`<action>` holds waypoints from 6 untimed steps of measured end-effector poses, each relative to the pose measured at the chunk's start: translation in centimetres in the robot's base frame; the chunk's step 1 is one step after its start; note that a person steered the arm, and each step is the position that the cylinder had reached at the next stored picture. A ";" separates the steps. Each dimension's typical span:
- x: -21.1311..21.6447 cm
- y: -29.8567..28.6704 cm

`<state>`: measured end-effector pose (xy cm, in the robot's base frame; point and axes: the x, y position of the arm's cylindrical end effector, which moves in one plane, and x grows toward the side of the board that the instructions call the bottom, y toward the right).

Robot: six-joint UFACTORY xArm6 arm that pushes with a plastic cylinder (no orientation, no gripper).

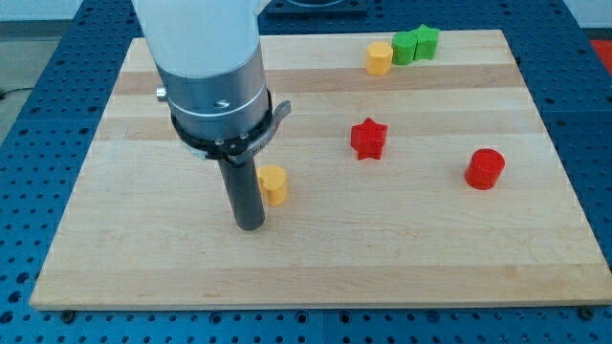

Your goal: Push yellow heart to the bottom right of the yellow hexagon

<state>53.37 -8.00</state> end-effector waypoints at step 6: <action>-17.9 3.1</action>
<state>35.48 -4.92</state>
